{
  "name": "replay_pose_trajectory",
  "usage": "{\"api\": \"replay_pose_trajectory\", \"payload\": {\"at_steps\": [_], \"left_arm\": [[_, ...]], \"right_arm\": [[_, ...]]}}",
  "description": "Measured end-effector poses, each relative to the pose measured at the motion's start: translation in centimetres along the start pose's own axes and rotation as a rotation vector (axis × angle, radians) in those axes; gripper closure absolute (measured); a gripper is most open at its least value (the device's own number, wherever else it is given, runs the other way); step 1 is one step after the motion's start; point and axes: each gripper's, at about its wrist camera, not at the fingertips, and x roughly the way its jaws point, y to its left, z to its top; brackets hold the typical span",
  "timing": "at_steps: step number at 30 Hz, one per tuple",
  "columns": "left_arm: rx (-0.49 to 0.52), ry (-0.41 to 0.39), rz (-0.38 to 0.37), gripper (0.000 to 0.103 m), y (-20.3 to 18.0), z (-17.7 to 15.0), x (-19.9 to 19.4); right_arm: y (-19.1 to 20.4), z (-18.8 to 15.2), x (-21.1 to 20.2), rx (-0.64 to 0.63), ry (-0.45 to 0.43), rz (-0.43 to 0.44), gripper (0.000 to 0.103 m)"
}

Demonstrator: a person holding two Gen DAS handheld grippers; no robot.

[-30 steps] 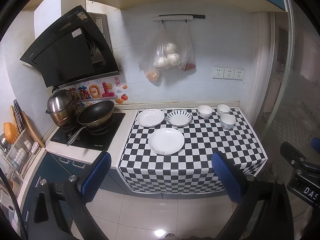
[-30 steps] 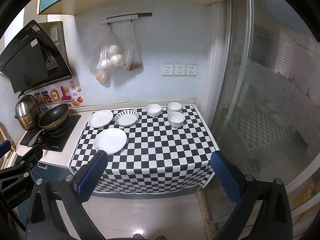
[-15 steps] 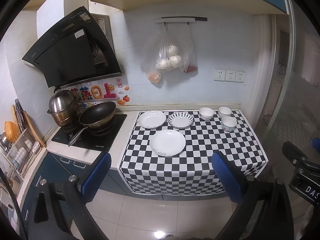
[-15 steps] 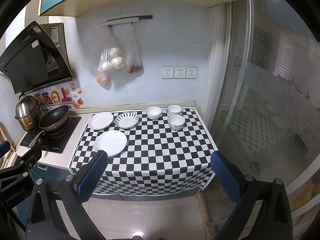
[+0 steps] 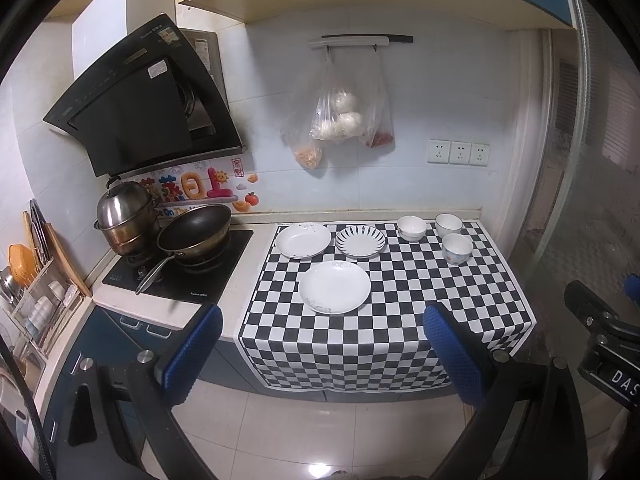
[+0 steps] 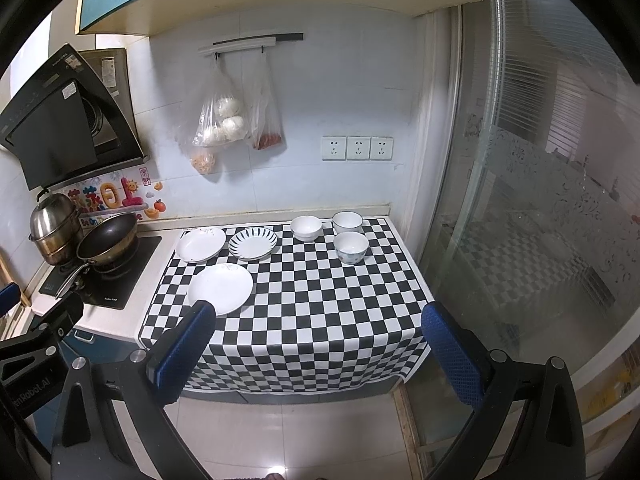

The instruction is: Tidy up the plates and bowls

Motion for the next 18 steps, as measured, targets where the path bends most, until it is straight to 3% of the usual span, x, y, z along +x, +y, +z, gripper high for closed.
{"api": "replay_pose_trajectory", "payload": {"at_steps": [18], "left_arm": [[-0.001, -0.001, 0.007, 0.0, -0.06, 0.18, 0.3]], "right_arm": [[0.08, 0.36, 0.24, -0.003, 0.005, 0.005, 0.0]]}}
